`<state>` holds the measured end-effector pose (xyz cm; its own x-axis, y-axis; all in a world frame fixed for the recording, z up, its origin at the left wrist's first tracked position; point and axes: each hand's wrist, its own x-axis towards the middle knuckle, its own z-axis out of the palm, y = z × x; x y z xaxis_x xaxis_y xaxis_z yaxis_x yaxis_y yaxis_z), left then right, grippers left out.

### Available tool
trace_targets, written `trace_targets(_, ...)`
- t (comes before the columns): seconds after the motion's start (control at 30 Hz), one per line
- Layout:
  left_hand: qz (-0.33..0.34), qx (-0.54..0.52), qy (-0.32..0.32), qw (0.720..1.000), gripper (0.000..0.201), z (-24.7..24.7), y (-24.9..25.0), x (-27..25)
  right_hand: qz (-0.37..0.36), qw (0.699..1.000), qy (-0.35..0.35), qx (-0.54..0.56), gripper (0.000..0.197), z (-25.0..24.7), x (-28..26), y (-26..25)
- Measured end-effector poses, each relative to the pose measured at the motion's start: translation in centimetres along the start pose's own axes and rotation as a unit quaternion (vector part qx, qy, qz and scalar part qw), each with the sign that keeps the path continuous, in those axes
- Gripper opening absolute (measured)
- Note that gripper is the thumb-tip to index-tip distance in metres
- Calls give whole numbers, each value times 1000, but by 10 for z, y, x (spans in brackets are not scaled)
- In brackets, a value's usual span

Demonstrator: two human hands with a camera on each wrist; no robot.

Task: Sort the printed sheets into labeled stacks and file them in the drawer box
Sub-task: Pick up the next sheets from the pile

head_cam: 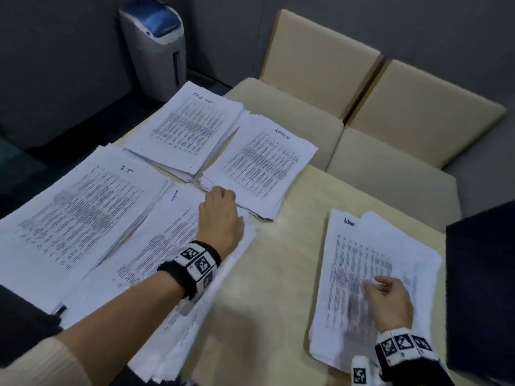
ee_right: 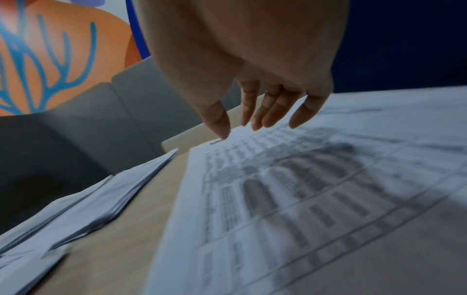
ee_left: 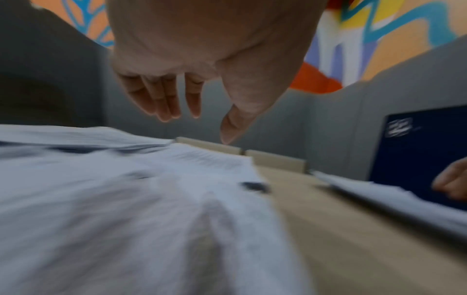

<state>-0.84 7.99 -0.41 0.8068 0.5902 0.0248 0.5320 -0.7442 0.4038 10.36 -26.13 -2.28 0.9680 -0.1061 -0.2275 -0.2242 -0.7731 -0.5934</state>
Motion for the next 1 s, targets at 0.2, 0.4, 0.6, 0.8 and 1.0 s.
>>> trace_targets(0.2, 15, -105, -215, 971, 44, 76, 136, -29, 58, 998, -8, -24, 46, -44, 38, 45)
trace_targets(0.4, -2, 6, -190, 982, 17, 102, 203, -48, 92, 986, -73, 122, 54, -55, 76, 68)
trace_targets(0.6, 45, 57, -135, 988, 24, 100, 212, -50, 77, 978, -112, 156, 36, -60, 90, 85)
trace_targets(0.8, -50, -85, -175, 980, 46, 112, 200, -38, 68, 987, -9, 145, 10, -79, 86, 96)
trace_targets(1.0, -31, -115, -137, 983, 34, 112, 190, -32, 76, 969, -21, 233, 37, -100, 70, 96)
